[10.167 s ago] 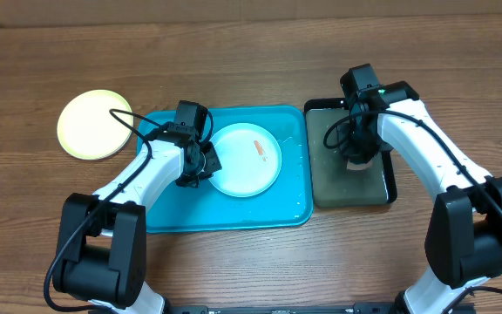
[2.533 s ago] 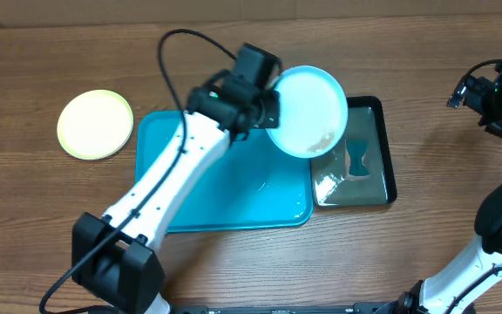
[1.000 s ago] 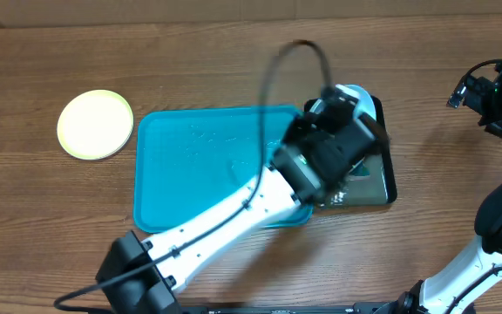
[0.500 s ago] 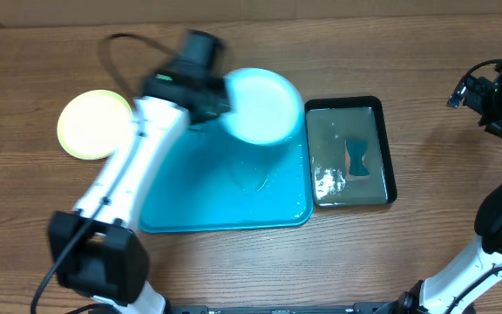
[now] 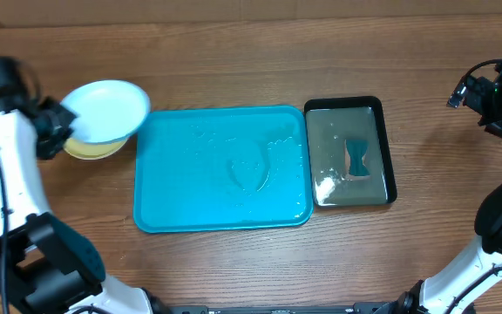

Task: Clean dirty plates on tray and stack at the side
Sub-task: 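Carry the plate left and stack it on the yellow plate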

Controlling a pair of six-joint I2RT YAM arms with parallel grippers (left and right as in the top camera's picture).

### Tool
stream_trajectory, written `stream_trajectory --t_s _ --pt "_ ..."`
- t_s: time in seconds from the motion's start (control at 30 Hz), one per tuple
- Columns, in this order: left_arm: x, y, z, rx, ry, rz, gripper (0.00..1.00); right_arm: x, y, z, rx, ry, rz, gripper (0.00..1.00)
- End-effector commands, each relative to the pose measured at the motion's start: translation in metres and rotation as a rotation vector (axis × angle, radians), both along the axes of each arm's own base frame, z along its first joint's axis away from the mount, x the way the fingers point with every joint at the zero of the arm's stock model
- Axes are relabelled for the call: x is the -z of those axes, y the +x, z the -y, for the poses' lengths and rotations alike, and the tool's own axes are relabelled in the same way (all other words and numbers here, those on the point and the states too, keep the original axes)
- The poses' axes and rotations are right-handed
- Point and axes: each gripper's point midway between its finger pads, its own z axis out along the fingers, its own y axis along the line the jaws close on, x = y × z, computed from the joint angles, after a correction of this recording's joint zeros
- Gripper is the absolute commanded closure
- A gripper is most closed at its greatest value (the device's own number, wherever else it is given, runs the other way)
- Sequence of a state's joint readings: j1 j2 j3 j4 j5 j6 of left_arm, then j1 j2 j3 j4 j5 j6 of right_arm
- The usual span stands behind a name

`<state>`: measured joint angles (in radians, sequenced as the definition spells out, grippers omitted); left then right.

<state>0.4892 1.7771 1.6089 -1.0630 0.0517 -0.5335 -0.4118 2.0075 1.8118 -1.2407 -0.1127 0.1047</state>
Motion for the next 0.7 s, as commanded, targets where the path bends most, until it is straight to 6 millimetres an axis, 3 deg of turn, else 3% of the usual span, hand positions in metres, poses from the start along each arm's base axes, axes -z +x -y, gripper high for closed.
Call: stream_trajectory --t_s 0.0,0.13,0.3,0.47,0.57,0.63,0.67 --pt "0.003 -0.013 -0.021 -0.076 0.002 -0.009 0.96 -0.004 0.002 0.003 0.007 -0.009 0.013 0.00" --pt "0.015 -0.020 -0.041 -0.119 0.068 -0.028 0.96 -0.004 0.002 0.003 0.007 -0.010 0.013 0.00" --pt "0.055 -0.012 -0.037 -0.099 0.086 0.000 0.96 -0.004 0.002 0.003 0.007 -0.009 0.013 0.00" --pt "0.078 -0.005 -0.042 -0.071 0.130 0.054 0.92 -0.004 0.002 0.003 0.007 -0.010 0.013 0.00" --pt "0.082 -0.001 -0.043 -0.047 0.148 0.077 0.60 -0.004 0.002 0.003 0.007 -0.010 0.013 0.00" --pt "0.082 0.005 -0.037 0.014 0.133 0.097 0.30 -0.004 0.002 0.003 0.007 -0.010 0.013 0.00" --pt "0.081 0.009 -0.031 0.061 0.117 0.113 0.20 -0.004 0.002 0.003 0.007 -0.010 0.013 0.00"
